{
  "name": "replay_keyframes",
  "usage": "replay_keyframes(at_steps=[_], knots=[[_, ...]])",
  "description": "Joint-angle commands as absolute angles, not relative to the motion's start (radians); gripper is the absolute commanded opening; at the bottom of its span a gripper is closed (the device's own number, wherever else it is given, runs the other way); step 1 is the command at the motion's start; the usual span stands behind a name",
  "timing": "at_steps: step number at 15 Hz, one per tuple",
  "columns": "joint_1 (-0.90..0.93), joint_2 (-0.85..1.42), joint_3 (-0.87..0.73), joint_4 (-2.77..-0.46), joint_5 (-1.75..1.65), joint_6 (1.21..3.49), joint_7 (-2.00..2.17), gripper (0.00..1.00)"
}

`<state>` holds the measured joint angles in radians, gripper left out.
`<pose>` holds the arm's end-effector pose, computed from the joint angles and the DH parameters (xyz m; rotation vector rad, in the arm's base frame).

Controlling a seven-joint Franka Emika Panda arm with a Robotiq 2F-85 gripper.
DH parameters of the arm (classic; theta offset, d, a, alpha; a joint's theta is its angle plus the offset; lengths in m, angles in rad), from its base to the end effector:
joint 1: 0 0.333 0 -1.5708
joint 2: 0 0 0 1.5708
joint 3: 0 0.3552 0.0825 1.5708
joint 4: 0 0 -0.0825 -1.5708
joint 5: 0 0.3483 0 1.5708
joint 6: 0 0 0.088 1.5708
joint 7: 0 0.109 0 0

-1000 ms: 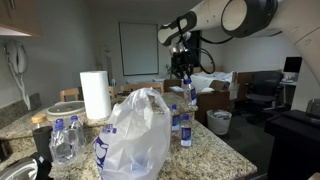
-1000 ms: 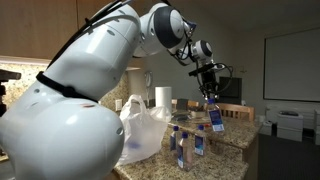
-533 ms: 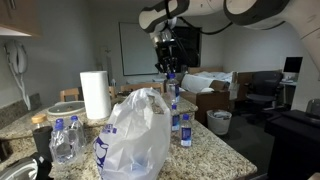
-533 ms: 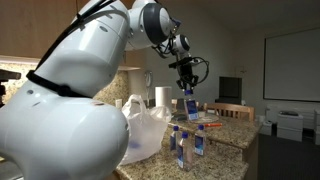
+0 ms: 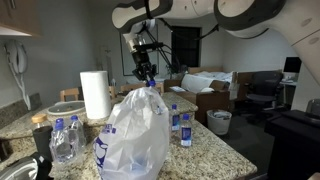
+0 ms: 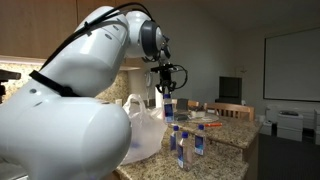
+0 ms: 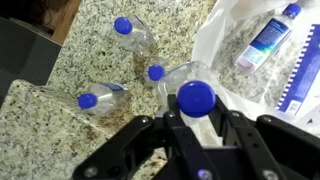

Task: Put the empty water bottles on the counter in the plastic bag

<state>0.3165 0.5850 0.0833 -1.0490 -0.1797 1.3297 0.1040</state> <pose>0.6314 0.2230 0.5154 2.8868 0.3961 -0.3830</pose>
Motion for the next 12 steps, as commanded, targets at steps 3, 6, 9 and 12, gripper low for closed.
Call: replay_keyframes(at_steps=[3,6,9,12], knots=[[0.388,0.636,0.099,-0.954,-0.209,1.252,0.095,0.15],[0.442,0.625,0.092,-0.934,-0.235,1.23,0.107,0.15],[0.498,0.639,0.088,-0.886,-0.279,1.176,0.096,0.15],[0.512,0.677,0.087,-0.848,-0.28,1.087,0.064,0.15]])
